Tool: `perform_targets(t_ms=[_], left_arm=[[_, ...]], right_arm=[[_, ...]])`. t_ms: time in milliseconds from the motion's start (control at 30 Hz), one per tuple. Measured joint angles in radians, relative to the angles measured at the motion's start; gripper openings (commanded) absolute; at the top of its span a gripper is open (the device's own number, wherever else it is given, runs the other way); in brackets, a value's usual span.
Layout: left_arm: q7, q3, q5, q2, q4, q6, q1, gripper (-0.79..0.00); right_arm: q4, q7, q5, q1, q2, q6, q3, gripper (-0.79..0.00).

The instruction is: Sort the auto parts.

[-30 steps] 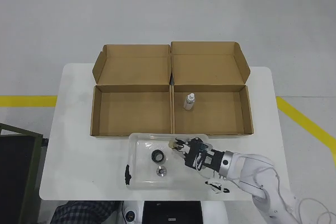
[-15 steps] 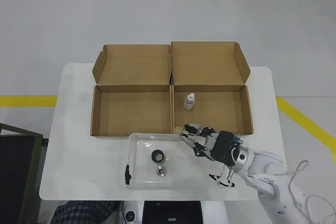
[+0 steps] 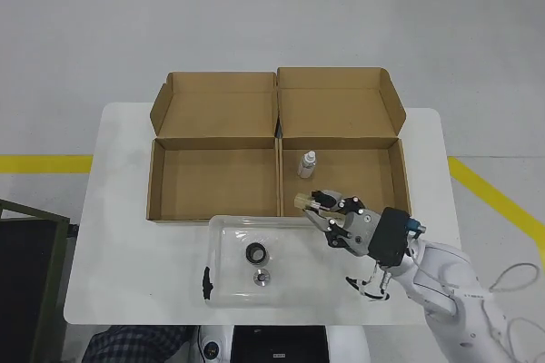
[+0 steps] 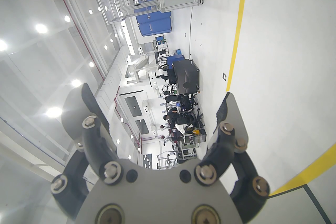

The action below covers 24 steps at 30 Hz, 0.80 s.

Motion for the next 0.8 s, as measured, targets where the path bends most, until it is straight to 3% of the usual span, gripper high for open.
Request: perform_targets(t_ms=[333,800], left_arm=[[0.000,0.000,0.000,0.000,0.000,0.000,0.000,0.000],[0.000,0.000,0.000,0.000,0.000,0.000,0.000,0.000]], right_arm=[[0.025,0.099,-0.060,0.030,0.003,0.000,0.000,-0.785],[0.081,0.457,-0.091,0.126,0.014,0.050,0.057,-0.785]])
